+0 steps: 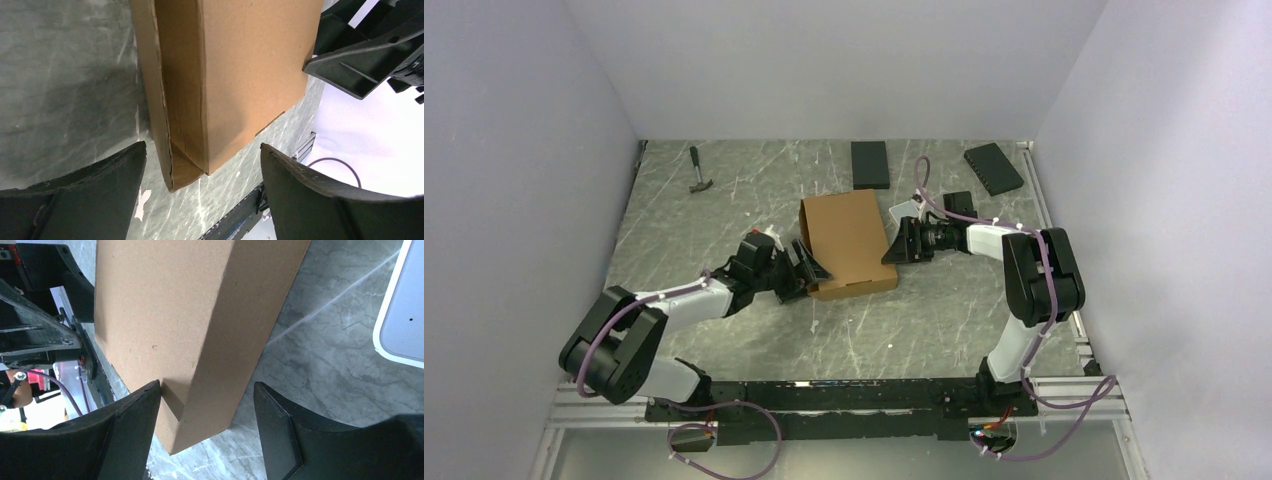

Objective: Fold the paper box

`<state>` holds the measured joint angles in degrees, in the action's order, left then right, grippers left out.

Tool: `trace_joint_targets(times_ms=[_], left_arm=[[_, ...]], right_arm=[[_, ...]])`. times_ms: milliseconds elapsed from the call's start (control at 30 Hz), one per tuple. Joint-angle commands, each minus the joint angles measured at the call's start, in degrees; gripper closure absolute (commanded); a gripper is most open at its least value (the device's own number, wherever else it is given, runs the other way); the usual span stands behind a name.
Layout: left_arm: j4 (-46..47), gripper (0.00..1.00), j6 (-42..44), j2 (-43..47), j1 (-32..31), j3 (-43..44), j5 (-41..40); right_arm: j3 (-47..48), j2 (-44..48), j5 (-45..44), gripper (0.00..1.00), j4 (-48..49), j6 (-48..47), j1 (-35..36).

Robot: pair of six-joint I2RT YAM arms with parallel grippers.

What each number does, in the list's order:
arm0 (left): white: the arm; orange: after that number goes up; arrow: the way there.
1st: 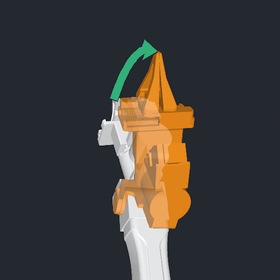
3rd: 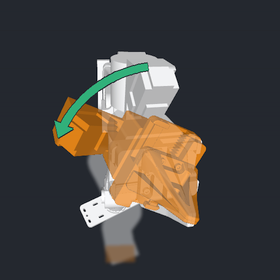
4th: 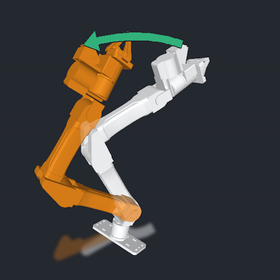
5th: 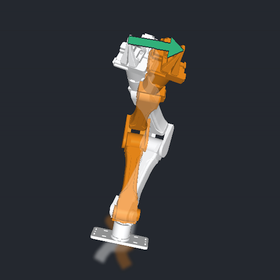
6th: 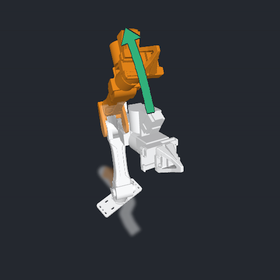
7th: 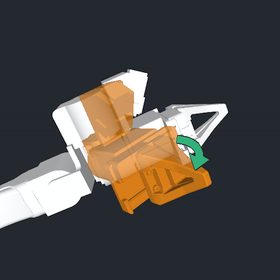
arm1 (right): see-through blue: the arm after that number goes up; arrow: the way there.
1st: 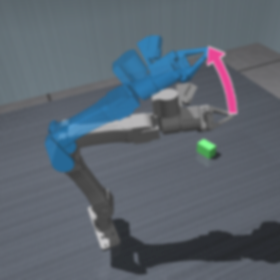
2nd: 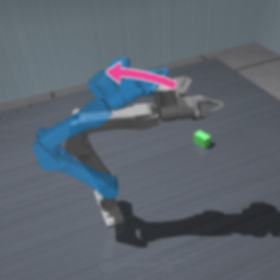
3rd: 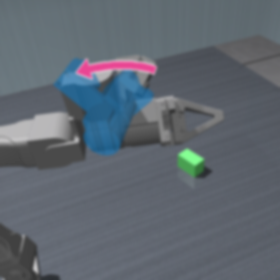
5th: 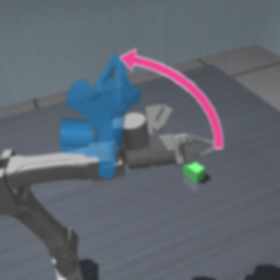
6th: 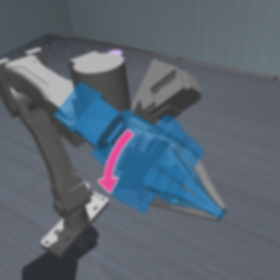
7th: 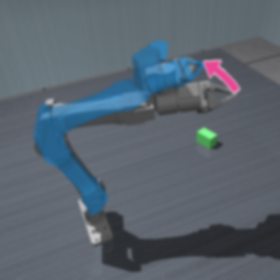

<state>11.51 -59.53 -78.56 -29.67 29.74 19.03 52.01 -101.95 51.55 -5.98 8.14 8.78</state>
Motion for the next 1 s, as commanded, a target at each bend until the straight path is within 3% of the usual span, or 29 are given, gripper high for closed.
trace_joint_targets(times_ms=[0, 133, 333, 467, 700, 733, 867, 967], left_arm=[[2.8, 0.14, -1.7, -3.3, -1.9, 3.1, -1.6], [3.3, 0.27, -2.5, -6.6, -3.2, 4.1, -1.2], [0.7, 0.87, -2.9, -8.8, -4.5, 6.8, -1.3], [-1.1, 0.95, -2.8, -9.3, -5.2, 8.1, -1.7], [-2.5, 0.88, 0.5, -4.4, -6.7, 7.8, -4.0], [-3.8, 0.82, 1.7, -2.3, -6.7, 7.6, -5.2], [-8.5, 0.38, 6.2, 7.2, -6.1, 6.3, -9.9], [-9.0, 0.13, 8.3, 11.8, -2.2, 5.8, -10.3]], right_arm=[[1.5, -0.3, 1.7, 0.29, 0.5, 0.2, 0.1], [1.5, -0.4, 1.4, 0.30, 0.5, 0.1, 0.6], [1.8, -1.1, -0.9, 0.32, -0.2, -0.2, 2.8], [2.2, -1.3, -1.9, 0.33, -0.8, -0.5, 3.5], [4.7, -0.1, -2.3, 0.31, -4.6, -4.0, 3.3], [5.2, 0.4, -2.1, 0.29, -5.2, -4.7, 3.0], [5.3, 3.1, -1.0, 0.23, -5.2, -6.2, 1.6], [5.4, 3.3, -0.1, 0.21, -5.2, -6.4, 1.1]])
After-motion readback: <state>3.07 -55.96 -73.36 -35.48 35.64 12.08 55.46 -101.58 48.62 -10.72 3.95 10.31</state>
